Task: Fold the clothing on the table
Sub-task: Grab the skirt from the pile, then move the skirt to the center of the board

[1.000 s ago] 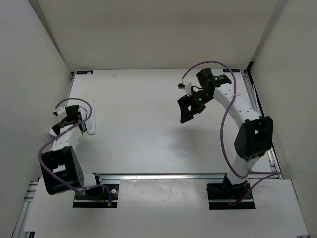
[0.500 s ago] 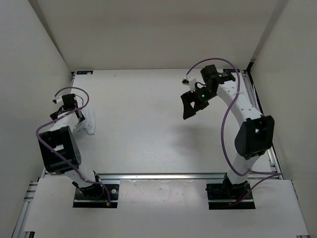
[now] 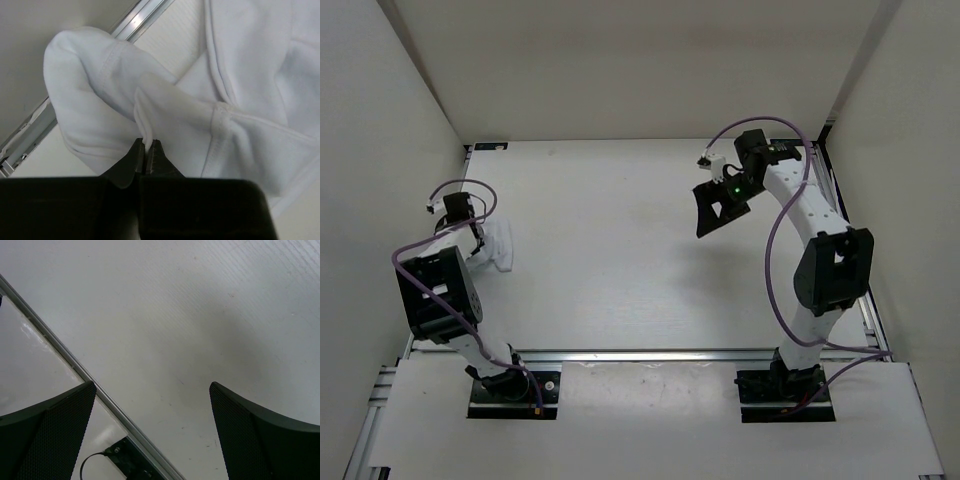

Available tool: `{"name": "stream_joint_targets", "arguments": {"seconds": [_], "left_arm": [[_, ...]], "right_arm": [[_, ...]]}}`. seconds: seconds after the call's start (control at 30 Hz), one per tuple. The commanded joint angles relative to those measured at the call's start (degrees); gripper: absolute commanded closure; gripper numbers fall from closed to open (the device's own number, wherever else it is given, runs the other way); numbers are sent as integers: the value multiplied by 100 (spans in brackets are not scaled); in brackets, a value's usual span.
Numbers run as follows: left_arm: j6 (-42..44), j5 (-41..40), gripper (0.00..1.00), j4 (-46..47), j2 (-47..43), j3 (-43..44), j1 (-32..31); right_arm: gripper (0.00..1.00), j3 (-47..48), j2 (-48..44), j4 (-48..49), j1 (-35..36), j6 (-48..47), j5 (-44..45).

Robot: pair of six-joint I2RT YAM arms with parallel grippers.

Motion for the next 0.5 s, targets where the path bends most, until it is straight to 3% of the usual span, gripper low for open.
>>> {"name": "stream_joint_targets", "arguments": {"seconds": [0.0, 0.23, 0.3, 0.47], "left_arm": [[89, 40, 100, 34, -281, 21, -166], [300, 118, 100, -10, -895, 161, -527], [353, 188, 100, 7, -1115, 494, -912], [740, 1558, 100, 1025, -1397, 1310, -1642]], "right_arm": [[1, 289, 133, 4, -11, 76, -32], [0, 439, 265, 92, -142, 111, -155], [1, 413, 265, 101, -186, 129, -190], [1, 377, 230, 57, -353, -81, -226]]}}
